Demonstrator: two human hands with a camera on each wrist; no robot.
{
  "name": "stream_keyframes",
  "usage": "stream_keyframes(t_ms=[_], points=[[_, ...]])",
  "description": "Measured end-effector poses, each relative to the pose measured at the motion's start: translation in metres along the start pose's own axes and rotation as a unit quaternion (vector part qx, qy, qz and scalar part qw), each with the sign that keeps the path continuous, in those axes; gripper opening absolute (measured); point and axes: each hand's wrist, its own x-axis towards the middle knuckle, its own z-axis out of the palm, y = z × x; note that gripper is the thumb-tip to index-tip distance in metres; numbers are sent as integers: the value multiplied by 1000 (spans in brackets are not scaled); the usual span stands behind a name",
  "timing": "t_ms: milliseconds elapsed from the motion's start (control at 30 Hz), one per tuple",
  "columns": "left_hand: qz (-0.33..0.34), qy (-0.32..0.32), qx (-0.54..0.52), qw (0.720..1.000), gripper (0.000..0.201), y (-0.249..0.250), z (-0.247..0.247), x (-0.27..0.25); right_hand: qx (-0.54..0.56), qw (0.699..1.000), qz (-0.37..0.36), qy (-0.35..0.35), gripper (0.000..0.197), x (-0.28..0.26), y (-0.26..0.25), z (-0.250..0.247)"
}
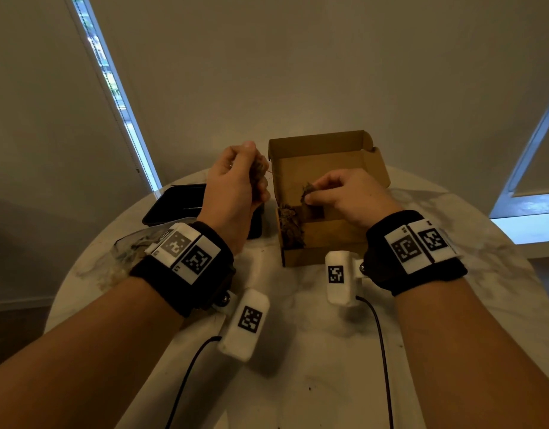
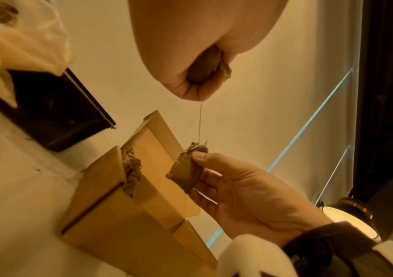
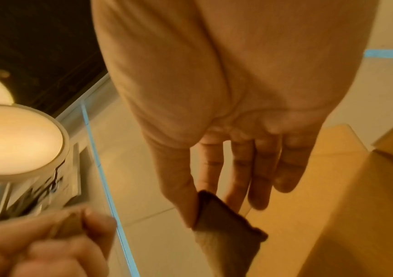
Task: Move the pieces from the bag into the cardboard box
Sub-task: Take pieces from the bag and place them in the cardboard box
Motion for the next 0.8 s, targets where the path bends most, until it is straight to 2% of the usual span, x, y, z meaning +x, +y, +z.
stream_keyframes(t_ms=[133,200,267,367,467,600,667,800], points=[[-37,50,87,994,19,-5,-6,6,104,994,0,-27,11,1,-7,1],[-79,40,134,987,31,-8,-10,7,148,989,-6,-29,21,3,-10,1],[-102,-10,163,981,40,-10,-12,5,166,986,-15,-16,27,5,-11,1],[-99,-105,175,974,34,-8,-11,-1,177,984,-21,2,30,5,-12,-1],[-78,-134,209,966,30,-5,-7,-4,159,987,-20,3,33,4,-15,-2],[-39,-92,173,980,27,-3,-4,-4,107,994,-11,-8,30,4,-14,0],[-30,-62,153,986,32,-4,-5,-1,99,995,-5,-35,25,2,-14,2],[-31,-41,136,989,28,-8,-4,-1,123,988,10,-90,19,-1,-16,6]])
